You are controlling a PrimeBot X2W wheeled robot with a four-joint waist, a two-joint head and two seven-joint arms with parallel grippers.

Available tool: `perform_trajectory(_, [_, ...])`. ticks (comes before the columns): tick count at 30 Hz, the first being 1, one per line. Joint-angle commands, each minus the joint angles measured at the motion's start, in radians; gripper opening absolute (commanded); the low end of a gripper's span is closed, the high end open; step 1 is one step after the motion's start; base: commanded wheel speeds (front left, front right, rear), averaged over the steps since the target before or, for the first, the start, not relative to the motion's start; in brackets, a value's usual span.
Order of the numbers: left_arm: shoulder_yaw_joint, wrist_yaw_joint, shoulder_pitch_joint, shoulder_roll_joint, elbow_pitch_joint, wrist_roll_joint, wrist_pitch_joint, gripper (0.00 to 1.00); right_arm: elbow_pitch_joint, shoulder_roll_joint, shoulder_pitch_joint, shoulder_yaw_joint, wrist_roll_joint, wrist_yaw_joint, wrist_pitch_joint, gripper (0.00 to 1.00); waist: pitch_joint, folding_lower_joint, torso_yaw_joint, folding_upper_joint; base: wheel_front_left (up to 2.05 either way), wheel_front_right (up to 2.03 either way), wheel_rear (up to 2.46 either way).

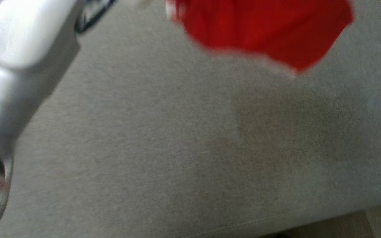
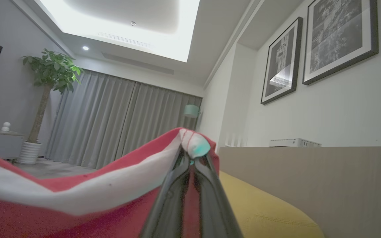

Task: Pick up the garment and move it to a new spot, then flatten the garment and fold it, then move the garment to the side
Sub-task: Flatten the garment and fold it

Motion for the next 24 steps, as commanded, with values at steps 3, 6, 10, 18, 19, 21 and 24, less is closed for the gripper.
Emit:
perform_trajectory(3, [0.041, 0.002, -0.138, -0.017, 0.109, 0.037, -0.092, 0.0, -0.037, -0.02, -0.071, -0.033, -0.025, -0.001, -0.002, 0.0, 0.104, -0.0004, -0.069, 0.0, 0.0, 0.0, 0.0])
perform_trajectory(6, [0.05, 0.002, -0.181, -0.047, 0.169, 0.063, -0.121, 0.0, -0.073, -0.026, -0.08, -0.065, -0.047, -0.001, -0.002, 0.0, 0.134, -0.0004, -0.076, 0.0, 0.0, 0.0, 0.0])
perform_trajectory(10, [-0.008, 0.002, -0.148, -0.053, 0.144, 0.054, -0.124, 0.0, -0.116, -0.019, 0.003, -0.098, -0.059, -0.001, -0.002, 0.0, 0.178, -0.0004, -0.067, 0.0, 0.0, 0.0, 0.0])
perform_trajectory(18, [-0.145, 0.002, 0.206, -0.027, 0.039, -0.046, -0.125, 0.0, -0.186, 0.077, 0.388, -0.192, -0.065, -0.001, -0.002, 0.0, 0.173, -0.0004, -0.052, 0.0, 0.0, 0.0, 0.0])
perform_trajectory(19, [-0.168, 0.002, 0.264, -0.027, 0.026, -0.057, -0.125, 0.0, -0.195, 0.093, 0.442, -0.209, -0.066, -0.001, -0.002, 0.0, 0.16, -0.0004, -0.053, 0.0, 0.0, 0.0, 0.0])
perform_trajectory(21, [-0.227, 0.002, 0.381, -0.025, 0.006, -0.075, -0.125, 0.0, -0.211, 0.119, 0.553, -0.245, -0.07, -0.001, -0.002, 0.0, 0.129, -0.0004, -0.056, 0.0, 0.0, 0.0, 0.0])
perform_trajectory(24, [-0.298, 0.002, 0.542, -0.023, -0.006, -0.115, -0.122, 0.0, -0.242, 0.144, 0.714, -0.295, -0.077, -0.001, 0.001, 0.0, 0.077, -0.0004, -0.068, 0.0, 0.0, 0.0, 0.0])
